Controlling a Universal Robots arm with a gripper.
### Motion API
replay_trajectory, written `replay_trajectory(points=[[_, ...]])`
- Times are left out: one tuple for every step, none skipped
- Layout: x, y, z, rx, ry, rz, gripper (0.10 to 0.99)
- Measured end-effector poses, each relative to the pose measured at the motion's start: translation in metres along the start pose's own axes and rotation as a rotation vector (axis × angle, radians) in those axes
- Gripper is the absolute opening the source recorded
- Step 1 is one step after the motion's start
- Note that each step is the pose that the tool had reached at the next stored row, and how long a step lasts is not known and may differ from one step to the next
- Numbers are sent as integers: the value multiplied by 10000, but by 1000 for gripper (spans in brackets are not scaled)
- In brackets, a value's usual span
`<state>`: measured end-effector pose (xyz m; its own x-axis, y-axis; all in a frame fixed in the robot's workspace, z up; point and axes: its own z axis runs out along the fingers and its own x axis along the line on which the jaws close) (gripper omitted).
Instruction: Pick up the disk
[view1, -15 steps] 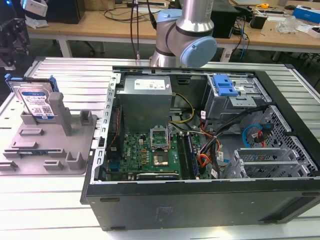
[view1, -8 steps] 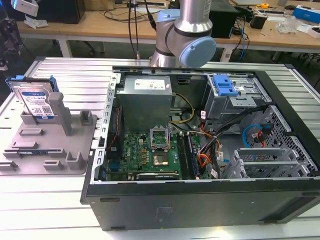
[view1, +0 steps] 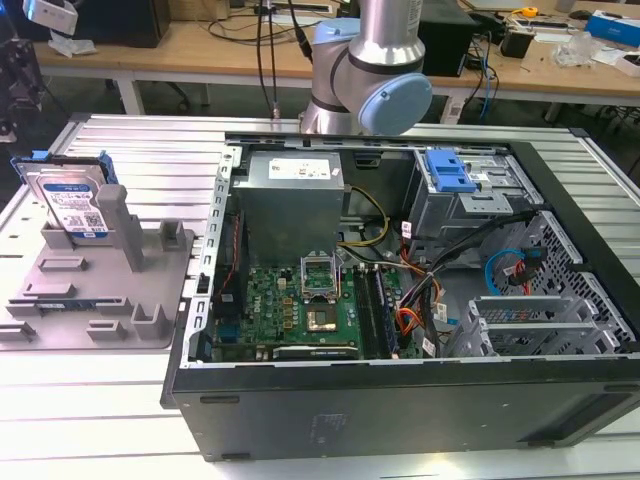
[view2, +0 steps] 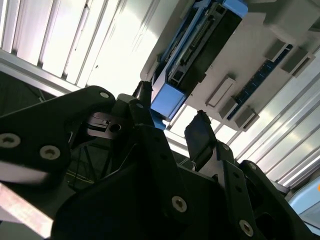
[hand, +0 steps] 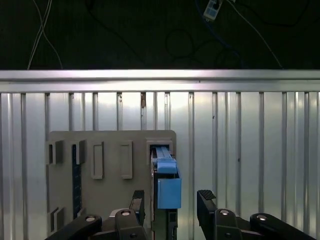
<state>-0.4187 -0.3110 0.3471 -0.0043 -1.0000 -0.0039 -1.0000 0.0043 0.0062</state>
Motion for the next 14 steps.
replay_trajectory(points=[[2, -3, 8, 1, 0, 0, 541], [6, -6, 18, 2, 0, -1, 541], [11, -8, 29, 1, 0, 0, 541], [15, -8, 41, 0, 0, 1, 541], [18, -8, 52, 0, 0, 1, 541], [20, -8, 65, 0, 0, 1, 541], [22, -8, 78, 0, 0, 0, 541], [23, -8, 88, 0, 0, 0, 541], [24, -8, 106, 0, 0, 1, 541], [24, -9, 115, 1, 0, 1, 541], [24, -9, 125, 0, 0, 0, 541], [25, -9, 151, 0, 0, 0, 541], [25, -9, 173, 0, 0, 0, 541], [25, -9, 188, 0, 0, 0, 541]])
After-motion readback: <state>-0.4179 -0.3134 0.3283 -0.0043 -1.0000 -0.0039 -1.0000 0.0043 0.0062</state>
